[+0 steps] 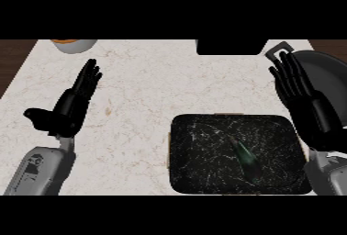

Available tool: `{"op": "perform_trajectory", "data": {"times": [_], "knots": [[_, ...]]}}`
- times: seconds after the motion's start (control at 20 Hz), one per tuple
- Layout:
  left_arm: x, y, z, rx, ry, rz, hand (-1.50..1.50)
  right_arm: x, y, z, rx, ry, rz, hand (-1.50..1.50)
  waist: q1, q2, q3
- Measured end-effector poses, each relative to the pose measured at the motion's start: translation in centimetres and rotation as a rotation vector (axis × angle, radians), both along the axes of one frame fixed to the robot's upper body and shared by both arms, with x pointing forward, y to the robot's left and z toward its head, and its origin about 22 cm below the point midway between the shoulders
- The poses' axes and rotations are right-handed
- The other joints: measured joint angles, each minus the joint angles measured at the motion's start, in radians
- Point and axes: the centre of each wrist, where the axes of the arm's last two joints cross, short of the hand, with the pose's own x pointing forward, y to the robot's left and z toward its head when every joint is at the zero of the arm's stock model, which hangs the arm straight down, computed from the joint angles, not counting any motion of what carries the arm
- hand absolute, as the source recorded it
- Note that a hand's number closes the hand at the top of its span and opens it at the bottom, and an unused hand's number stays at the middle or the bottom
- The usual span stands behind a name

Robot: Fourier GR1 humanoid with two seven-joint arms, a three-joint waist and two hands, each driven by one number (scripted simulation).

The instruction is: Pick the eggplant from the tray and place it in the pot

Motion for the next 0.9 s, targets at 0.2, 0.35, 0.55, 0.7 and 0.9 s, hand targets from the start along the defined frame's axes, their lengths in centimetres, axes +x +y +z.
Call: {"op": "perform_trajectory", "data": {"times": [0.2,0.35,0.55,0.7,0.9], "knots": [[-1.4,0.3,-0.9,-0.030,-0.011,0.064,0.00,-1.4,-4.1,1.2,-0.034,-0.130,-0.009,1.50,0.003,0.008,0.009],[-2.8,0.6,-2.5,-0.048,0.003,0.142,0.00,-2.1,-8.7,2.6,-0.171,-0.213,-0.082,-1.50,-0.006,0.011,0.009],[-4.2,-0.1,-3.8,-0.077,0.029,0.185,0.00,-4.5,-12.3,-0.8,-0.293,-0.157,-0.349,-1.50,-0.010,0.014,0.012],[-5.7,-1.4,-4.7,-0.089,0.038,0.189,0.00,-6.7,-11.9,-3.2,-0.283,-0.218,-0.352,-1.50,-0.003,0.014,0.013],[-6.3,-1.7,-4.9,-0.100,0.041,0.195,0.00,-9.8,-10.8,-3.1,-0.281,-0.299,-0.314,-1.50,-0.001,0.015,0.013]]}}
